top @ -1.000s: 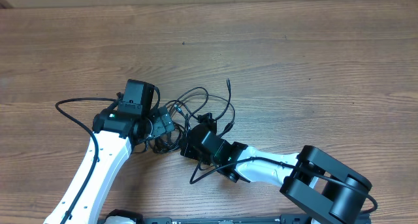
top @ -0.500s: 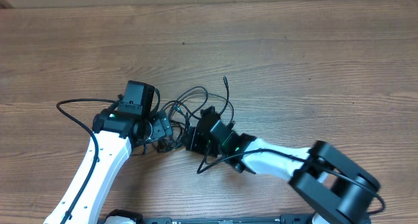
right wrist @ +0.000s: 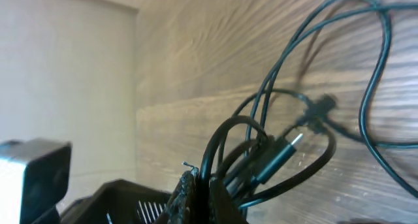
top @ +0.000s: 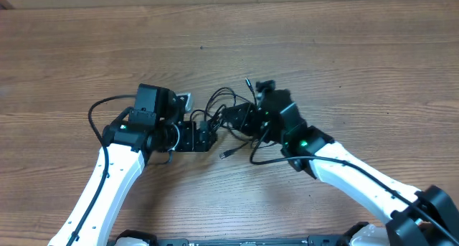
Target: Untangle cables
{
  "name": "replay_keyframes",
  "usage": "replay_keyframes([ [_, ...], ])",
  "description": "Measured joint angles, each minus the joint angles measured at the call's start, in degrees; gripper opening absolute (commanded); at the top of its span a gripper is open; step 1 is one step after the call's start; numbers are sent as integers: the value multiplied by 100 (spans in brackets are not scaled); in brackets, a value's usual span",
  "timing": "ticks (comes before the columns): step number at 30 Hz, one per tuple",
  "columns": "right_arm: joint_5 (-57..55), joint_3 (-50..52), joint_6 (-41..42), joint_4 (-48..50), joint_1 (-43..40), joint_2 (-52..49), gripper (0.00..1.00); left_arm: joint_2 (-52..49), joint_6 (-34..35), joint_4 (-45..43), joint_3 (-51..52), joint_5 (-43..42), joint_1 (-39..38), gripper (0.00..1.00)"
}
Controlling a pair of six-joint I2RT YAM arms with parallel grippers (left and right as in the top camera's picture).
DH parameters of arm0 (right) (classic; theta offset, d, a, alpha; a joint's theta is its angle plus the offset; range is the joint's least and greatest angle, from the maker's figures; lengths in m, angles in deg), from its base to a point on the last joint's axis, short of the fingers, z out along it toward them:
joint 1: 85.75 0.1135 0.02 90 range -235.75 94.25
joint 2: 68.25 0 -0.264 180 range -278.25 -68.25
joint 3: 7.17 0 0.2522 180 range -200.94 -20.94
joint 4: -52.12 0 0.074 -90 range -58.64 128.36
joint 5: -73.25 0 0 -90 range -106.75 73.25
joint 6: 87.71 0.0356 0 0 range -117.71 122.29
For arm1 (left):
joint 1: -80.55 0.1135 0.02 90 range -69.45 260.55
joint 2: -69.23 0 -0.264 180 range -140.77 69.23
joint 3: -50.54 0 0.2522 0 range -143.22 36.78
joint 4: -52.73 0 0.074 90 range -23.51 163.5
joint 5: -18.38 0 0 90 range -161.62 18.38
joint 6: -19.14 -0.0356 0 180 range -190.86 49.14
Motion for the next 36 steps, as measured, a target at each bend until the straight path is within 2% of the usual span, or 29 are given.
replay_keyframes([
  [5, 413, 0, -9, -7, -424, 81, 4, 0, -284, -546, 0, -1261, 0, 95],
  [9, 710, 0, -11, 9, -645, 81, 4, 0, -413, -590, 0, -1703, 0, 86],
  [12, 946, 0, -13, 59, -778, 81, 4, 0, -588, -588, 0, -1862, 0, 83],
  [15, 1180, 0, -11, 203, -870, 81, 4, 0, -756, -588, 0, -1801, 0, 84],
  [20, 1436, 0, -15, 319, -892, 83, 4, 0, -892, -592, 0, -1141, 0, 87],
  [23, 1523, 0, -15, 319, -892, 83, 4, 0, -1099, -640, 0, -754, 0, 85],
  [27, 1587, 0, -13, 321, -892, 83, 4, 0, -1436, -844, 0, -525, 0, 78],
  [30, 1631, 0, -15, 321, -892, 83, 4, 0, -1757, -942, 0, -448, 0, 86],
  [36, 1690, 0, -15, 321, -892, 85, 4, 0, -2387, -905, 0, -398, 0, 87],
])
